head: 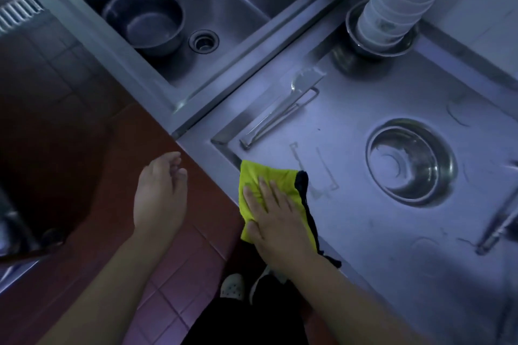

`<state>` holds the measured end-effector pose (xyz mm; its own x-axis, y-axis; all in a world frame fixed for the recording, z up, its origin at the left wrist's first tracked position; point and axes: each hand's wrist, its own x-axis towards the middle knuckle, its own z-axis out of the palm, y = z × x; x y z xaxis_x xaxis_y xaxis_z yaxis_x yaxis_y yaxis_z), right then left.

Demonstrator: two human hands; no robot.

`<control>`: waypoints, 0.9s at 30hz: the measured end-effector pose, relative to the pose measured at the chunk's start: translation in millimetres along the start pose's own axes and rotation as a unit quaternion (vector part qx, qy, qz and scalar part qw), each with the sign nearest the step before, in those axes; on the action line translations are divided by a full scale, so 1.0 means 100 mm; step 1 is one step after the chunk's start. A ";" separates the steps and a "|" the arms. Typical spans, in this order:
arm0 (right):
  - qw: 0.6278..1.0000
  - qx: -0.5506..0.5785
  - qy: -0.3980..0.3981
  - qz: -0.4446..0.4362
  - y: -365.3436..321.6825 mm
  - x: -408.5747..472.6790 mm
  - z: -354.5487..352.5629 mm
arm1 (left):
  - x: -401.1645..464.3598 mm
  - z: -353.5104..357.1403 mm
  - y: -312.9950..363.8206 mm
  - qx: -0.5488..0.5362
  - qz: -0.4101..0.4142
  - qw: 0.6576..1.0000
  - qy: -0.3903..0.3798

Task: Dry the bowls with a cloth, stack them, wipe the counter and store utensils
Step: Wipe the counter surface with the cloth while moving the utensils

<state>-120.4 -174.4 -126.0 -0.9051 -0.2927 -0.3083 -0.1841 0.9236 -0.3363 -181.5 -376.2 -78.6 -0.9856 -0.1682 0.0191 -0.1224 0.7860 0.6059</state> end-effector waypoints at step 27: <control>0.980 0.046 0.074 0.177 0.85 -1.95 0.26 | -0.94 0.79 1.14 -0.019 0.236 0.946 -0.220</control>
<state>50.4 -44.9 -117.4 -0.9529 0.0876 -0.2905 0.1809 0.9327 -0.3120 -112.3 -224.1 -73.7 -0.8837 0.4667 -0.0341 0.3388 0.6884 0.6413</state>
